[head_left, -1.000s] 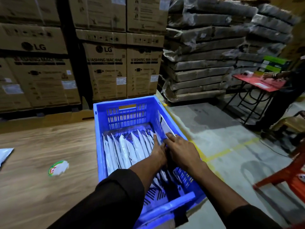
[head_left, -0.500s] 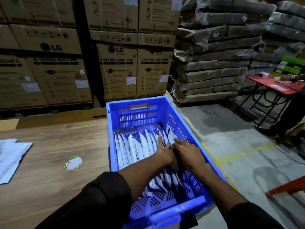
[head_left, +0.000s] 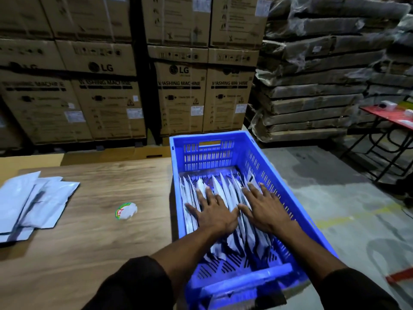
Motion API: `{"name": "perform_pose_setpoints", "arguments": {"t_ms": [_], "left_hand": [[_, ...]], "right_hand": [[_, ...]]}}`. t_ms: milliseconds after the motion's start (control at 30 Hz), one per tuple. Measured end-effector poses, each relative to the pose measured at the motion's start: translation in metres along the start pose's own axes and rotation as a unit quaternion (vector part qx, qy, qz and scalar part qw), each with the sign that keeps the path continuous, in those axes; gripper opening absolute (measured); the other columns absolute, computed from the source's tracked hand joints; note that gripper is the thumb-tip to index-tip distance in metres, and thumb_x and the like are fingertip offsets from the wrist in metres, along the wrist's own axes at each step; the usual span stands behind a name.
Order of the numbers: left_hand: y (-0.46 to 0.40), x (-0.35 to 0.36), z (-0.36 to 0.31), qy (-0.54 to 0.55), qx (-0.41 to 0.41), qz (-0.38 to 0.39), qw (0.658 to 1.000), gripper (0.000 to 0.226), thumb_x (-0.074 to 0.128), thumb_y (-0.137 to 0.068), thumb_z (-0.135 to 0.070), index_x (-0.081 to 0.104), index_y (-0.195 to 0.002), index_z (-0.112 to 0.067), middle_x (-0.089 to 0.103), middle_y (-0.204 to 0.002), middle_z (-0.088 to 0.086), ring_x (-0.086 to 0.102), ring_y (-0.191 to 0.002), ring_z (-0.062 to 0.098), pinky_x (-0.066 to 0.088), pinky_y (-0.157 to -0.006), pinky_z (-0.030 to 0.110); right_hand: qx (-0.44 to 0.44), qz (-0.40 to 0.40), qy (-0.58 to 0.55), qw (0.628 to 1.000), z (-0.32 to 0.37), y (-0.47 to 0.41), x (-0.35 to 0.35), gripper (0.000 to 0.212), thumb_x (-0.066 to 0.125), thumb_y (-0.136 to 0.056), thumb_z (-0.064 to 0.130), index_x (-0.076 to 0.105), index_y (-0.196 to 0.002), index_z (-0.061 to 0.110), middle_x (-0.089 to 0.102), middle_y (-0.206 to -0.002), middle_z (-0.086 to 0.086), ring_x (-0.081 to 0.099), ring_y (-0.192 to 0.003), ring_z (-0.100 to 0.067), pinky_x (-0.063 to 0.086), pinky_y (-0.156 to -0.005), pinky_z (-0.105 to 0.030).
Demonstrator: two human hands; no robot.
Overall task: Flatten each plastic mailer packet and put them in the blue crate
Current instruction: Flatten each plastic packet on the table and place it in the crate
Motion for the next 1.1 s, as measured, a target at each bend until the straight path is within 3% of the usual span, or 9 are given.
{"name": "perform_pose_setpoints", "arguments": {"t_ms": [100,200,300,400,467,667,867,1033,1100], "left_hand": [[-0.001,0.015,-0.016,0.07,0.03,0.032,0.997,0.082,0.018,-0.102,-0.064,-0.005,-0.16,-0.011,-0.023,-0.165,0.008,-0.033,-0.145,0.039,-0.017,-0.109,0.072],[-0.001,0.012,-0.031,0.111,0.081,0.011,0.99,0.072,0.026,-0.105,-0.051,0.003,-0.16,-0.011,-0.016,-0.168,0.008,-0.027,-0.15,0.033,-0.012,-0.114,0.068],[0.006,0.008,-0.034,0.087,0.106,-0.009,0.991,0.067,0.027,-0.105,-0.048,0.009,-0.16,-0.014,-0.014,-0.168,0.008,-0.023,-0.151,0.033,-0.011,-0.113,0.069],[0.017,0.0,-0.022,0.043,0.105,-0.04,0.993,0.066,0.028,-0.104,-0.045,0.012,-0.16,-0.012,-0.011,-0.168,0.011,-0.021,-0.151,0.036,-0.013,-0.112,0.072],[0.023,-0.009,-0.01,0.017,0.101,-0.068,0.992,0.066,0.032,-0.103,-0.042,0.016,-0.159,-0.011,-0.009,-0.168,0.012,-0.02,-0.151,0.037,-0.012,-0.112,0.073],[0.037,-0.079,0.038,-0.025,0.102,-0.22,0.97,0.056,0.042,-0.098,-0.034,0.035,-0.151,-0.018,0.007,-0.168,0.007,-0.008,-0.154,0.033,-0.002,-0.116,0.068],[0.061,-0.132,0.163,-0.015,0.023,-0.32,0.947,0.05,0.039,-0.097,-0.034,0.045,-0.145,-0.021,0.022,-0.165,0.005,0.004,-0.154,0.028,0.011,-0.118,0.06],[0.073,-0.104,0.301,0.001,-0.095,-0.294,0.951,0.049,0.042,-0.102,-0.04,0.042,-0.146,-0.021,0.02,-0.165,0.004,0.005,-0.154,0.027,0.007,-0.12,0.055],[0.075,-0.076,0.356,-0.013,-0.133,-0.275,0.952,0.049,0.047,-0.099,-0.041,0.049,-0.142,-0.016,0.029,-0.162,0.008,0.014,-0.153,0.03,0.013,-0.118,0.059]], "right_hand": [[-0.007,0.029,-0.003,1.0,-0.004,0.002,0.008,0.063,0.025,-0.104,0.054,0.015,-0.157,0.022,0.005,-0.167,-0.001,0.009,-0.151,-0.036,0.023,-0.119,-0.052],[-0.004,0.037,-0.002,0.999,-0.02,-0.006,0.021,0.063,0.022,-0.104,0.051,0.016,-0.155,0.016,0.011,-0.165,-0.01,0.012,-0.151,-0.037,0.024,-0.119,-0.051],[-0.006,0.018,-0.006,1.0,-0.029,-0.011,0.029,0.075,0.002,-0.092,0.057,0.017,-0.152,0.015,0.021,-0.163,-0.01,0.017,-0.15,-0.034,0.031,-0.115,-0.05],[-0.013,-0.016,-0.012,1.0,-0.019,-0.007,0.018,0.065,0.011,-0.099,0.049,0.026,-0.151,0.012,0.026,-0.16,-0.013,0.025,-0.146,-0.036,0.033,-0.113,-0.051],[-0.023,-0.049,-0.028,0.998,-0.004,-0.005,0.003,0.074,0.004,-0.094,0.053,0.033,-0.149,0.011,0.032,-0.157,-0.014,0.031,-0.144,-0.037,0.037,-0.111,-0.053],[-0.082,-0.196,-0.078,0.974,0.072,-0.021,-0.069,0.052,0.039,-0.098,0.041,0.056,-0.133,0.006,0.054,-0.142,-0.017,0.049,-0.132,-0.038,0.048,-0.1,-0.052],[-0.197,-0.218,-0.068,0.953,0.192,-0.051,-0.122,0.048,0.04,-0.099,0.04,0.055,-0.13,0.007,0.051,-0.145,-0.018,0.044,-0.135,-0.039,0.044,-0.105,-0.052],[-0.273,-0.201,-0.068,0.938,0.305,-0.059,-0.127,0.043,0.045,-0.101,0.04,0.052,-0.13,0.009,0.05,-0.143,-0.015,0.042,-0.134,-0.036,0.044,-0.102,-0.049],[-0.293,-0.18,-0.074,0.936,0.349,-0.058,-0.109,0.045,0.041,-0.102,0.041,0.049,-0.134,0.011,0.049,-0.143,-0.013,0.041,-0.134,-0.035,0.043,-0.102,-0.047]]}}
Point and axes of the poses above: each hand's wrist, its own y-axis away from the middle knuckle, its own x-axis out of the palm, z = x × y, the point moved 5 cm from there along -y, towards the middle knuckle
